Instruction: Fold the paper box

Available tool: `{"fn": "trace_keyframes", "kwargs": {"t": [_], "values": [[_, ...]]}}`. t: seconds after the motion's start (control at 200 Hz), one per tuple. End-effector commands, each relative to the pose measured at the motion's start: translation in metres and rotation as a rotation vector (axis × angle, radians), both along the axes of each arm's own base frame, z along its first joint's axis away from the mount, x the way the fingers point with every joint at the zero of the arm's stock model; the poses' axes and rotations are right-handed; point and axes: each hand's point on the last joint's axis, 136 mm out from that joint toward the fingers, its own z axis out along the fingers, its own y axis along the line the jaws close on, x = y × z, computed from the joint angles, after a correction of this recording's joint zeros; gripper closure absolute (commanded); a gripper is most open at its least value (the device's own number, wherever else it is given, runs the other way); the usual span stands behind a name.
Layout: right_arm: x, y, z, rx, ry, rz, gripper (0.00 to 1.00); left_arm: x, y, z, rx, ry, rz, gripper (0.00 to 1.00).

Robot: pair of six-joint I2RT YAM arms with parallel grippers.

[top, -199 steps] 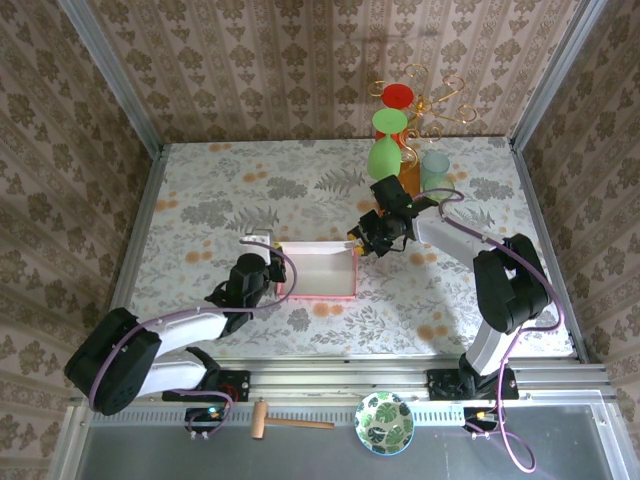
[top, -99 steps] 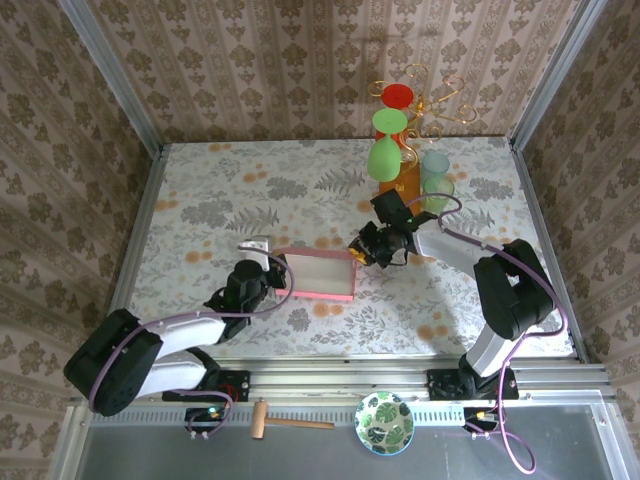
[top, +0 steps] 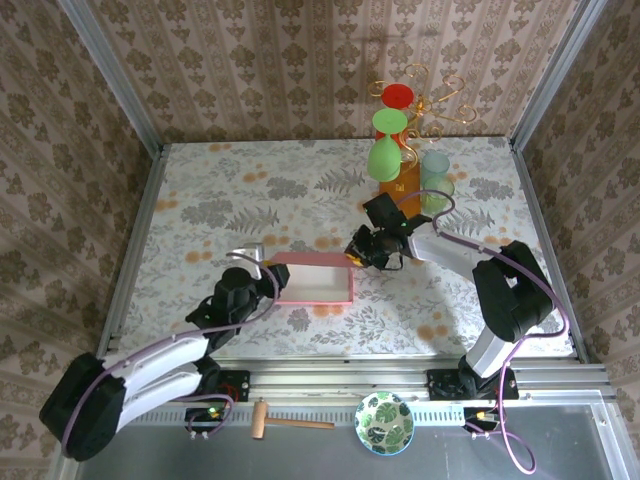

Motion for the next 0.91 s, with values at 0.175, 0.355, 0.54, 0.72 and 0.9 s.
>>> {"fn": "trace_keyframes", "kwargs": {"t": [0.175, 0.355, 0.54, 0.72, 0.9], "values": [[-0.006, -0.005, -0.009, -0.085, 0.001, 0.015, 0.87, -0.043, 0.008, -0.024, -0.128, 0.219, -0.039, 0.54], [-0.006, -0.003, -0.006, -0.112, -0.011, 0.028, 0.88, -0.052, 0.017, -0.027, -0.193, 0.267, -0.016, 0.5], [-0.008, -0.002, -0.011, -0.131, -0.007, 0.031, 0.89, -0.058, 0.013, -0.016, -0.263, 0.329, -0.045, 0.49], [-0.008, -0.003, -0.016, -0.149, -0.004, 0.027, 0.9, -0.072, 0.01, -0.009, -0.315, 0.492, -0.042, 0.51], [-0.008, -0.006, -0.017, -0.166, -0.01, 0.027, 0.91, -0.076, 0.017, 0.013, -0.377, 0.552, 0.031, 0.52]]}}
